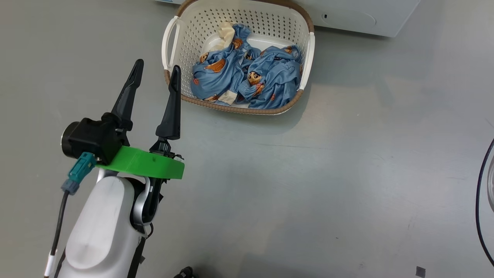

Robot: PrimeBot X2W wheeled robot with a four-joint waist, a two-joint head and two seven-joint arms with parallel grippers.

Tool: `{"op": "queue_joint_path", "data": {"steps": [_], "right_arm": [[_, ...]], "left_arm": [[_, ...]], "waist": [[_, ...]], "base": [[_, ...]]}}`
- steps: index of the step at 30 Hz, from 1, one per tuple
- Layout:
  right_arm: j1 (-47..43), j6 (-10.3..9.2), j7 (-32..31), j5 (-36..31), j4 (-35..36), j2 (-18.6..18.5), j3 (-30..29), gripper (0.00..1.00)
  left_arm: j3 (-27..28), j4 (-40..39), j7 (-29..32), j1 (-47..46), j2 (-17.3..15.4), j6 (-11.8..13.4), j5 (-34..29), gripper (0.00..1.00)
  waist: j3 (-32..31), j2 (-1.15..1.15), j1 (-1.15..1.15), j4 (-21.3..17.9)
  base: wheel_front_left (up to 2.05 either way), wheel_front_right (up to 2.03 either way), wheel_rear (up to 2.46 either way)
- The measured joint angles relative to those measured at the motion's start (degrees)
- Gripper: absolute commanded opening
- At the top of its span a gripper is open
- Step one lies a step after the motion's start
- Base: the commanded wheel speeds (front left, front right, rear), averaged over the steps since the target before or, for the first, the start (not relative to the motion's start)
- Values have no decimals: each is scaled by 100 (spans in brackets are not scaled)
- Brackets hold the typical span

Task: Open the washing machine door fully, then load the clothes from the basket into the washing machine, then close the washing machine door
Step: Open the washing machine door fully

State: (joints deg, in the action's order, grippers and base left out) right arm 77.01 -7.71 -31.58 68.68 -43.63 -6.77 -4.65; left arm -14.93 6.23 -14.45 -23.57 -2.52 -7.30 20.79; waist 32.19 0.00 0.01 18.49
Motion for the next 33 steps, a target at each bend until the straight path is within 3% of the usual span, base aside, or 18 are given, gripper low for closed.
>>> {"op": "queue_joint_path", "data": {"steps": [19, 33], "right_arm": [[326, 0, 62, -177, -291, 42, -42, 0], [349, 0, -548, -155, -311, -29, 110, 0]], "left_arm": [[-15, 3, 0, -6, 70, 0, 107, 100], [35, -16, 0, -115, 99, 0, 107, 100]], "waist": [[147, 0, -1, 112], [77, 0, 0, 86]], "base": [[0, 0, 0], [0, 0, 0]]}}
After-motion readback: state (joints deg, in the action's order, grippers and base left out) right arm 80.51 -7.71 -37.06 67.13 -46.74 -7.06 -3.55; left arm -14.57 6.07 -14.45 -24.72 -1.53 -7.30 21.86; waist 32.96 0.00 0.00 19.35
